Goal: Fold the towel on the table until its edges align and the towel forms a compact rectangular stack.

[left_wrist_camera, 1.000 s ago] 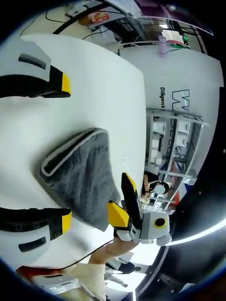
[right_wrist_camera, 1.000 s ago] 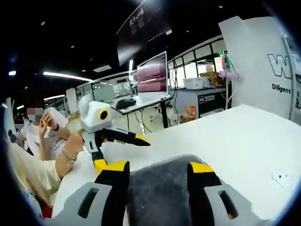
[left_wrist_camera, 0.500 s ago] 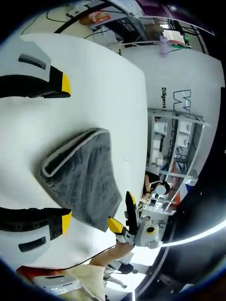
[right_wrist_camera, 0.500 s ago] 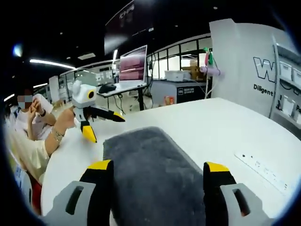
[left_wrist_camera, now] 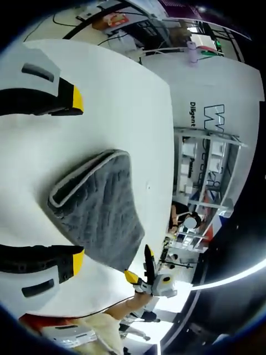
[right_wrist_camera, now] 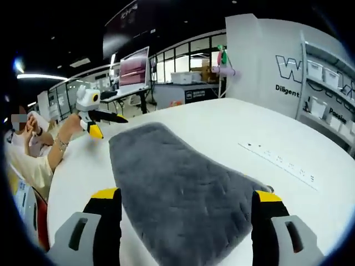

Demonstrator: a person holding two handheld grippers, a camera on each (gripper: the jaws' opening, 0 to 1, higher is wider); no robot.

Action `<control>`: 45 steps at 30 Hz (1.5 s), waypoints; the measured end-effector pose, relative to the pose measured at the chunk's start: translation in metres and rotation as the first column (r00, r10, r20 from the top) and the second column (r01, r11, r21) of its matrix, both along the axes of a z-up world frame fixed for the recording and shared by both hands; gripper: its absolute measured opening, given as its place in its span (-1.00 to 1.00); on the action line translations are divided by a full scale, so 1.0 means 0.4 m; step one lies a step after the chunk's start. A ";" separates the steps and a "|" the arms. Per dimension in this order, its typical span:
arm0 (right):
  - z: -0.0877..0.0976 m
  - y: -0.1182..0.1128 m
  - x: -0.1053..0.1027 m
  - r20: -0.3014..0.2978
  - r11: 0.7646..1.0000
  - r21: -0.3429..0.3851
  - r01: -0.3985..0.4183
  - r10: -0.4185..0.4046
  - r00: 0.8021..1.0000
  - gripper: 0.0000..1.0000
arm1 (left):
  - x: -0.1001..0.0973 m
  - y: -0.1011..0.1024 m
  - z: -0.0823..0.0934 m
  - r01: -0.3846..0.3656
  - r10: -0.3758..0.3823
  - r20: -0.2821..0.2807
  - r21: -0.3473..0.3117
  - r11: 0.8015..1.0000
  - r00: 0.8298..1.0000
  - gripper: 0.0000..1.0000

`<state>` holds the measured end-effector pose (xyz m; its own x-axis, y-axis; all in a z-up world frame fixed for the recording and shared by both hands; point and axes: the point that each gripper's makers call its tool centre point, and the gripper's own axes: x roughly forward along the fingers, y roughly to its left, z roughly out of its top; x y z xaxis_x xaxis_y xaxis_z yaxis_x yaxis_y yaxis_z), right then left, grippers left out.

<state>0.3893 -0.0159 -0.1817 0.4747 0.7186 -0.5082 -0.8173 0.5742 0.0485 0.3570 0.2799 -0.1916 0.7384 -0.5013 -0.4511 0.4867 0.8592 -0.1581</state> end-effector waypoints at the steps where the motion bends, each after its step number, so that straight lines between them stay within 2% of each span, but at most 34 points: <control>1: -0.006 -0.017 -0.006 -0.009 1.000 0.005 0.011 -0.011 1.000 0.99 | 0.001 0.000 -0.001 0.001 -0.001 -0.001 0.001 1.000 1.000 0.91; 9: -0.034 -0.120 -0.031 -0.053 0.995 0.042 0.093 -0.091 0.994 0.99 | 0.000 -0.001 -0.010 0.005 -0.005 -0.009 0.011 1.000 1.000 0.91; 19: -0.057 -0.182 -0.039 -0.075 0.985 0.088 0.146 -0.140 0.987 0.96 | 0.001 -0.005 -0.019 -0.001 0.001 -0.011 0.015 1.000 1.000 0.89; 25: -0.081 -0.209 -0.035 -0.087 0.982 0.085 0.170 -0.163 0.983 0.84 | 0.003 -0.002 -0.029 0.000 0.001 -0.023 0.029 1.000 1.000 0.89; 29: -0.083 -0.214 -0.029 -0.110 0.975 0.125 0.186 -0.172 0.979 0.53 | 0.003 -0.001 -0.031 0.000 0.001 -0.027 0.032 0.999 1.000 0.89; 32: -0.076 -0.199 -0.032 -0.129 0.969 0.168 0.180 -0.160 0.979 0.41 | 0.001 -0.005 -0.030 0.002 -0.001 -0.026 0.030 1.000 1.000 0.88; 34: -0.078 -0.195 -0.033 -0.125 0.970 0.168 0.178 -0.158 0.980 0.33 | 0.000 -0.007 -0.030 0.003 -0.002 -0.024 0.031 1.000 1.000 0.88; 37: -0.073 -0.180 -0.040 -0.138 0.966 0.199 0.162 -0.136 0.981 0.03 | -0.001 -0.009 -0.030 0.005 -0.005 -0.025 0.032 0.999 1.000 0.88; 39: -0.075 -0.167 -0.046 -0.152 0.966 0.212 0.150 -0.119 0.981 -0.10 | -0.003 -0.012 -0.031 0.007 -0.007 -0.025 0.033 0.999 1.000 0.88; 45: -0.104 -0.167 -0.050 -0.158 0.978 0.156 0.141 -0.117 0.980 -0.15 | -0.006 -0.016 -0.029 0.009 -0.008 -0.022 0.029 1.000 1.000 0.88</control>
<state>0.3695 -0.0828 -0.2232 0.4976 0.7362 -0.4587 -0.7136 0.6481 0.2661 0.3545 0.2733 -0.2033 0.7242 -0.4937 -0.4814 0.4907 0.8595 -0.1433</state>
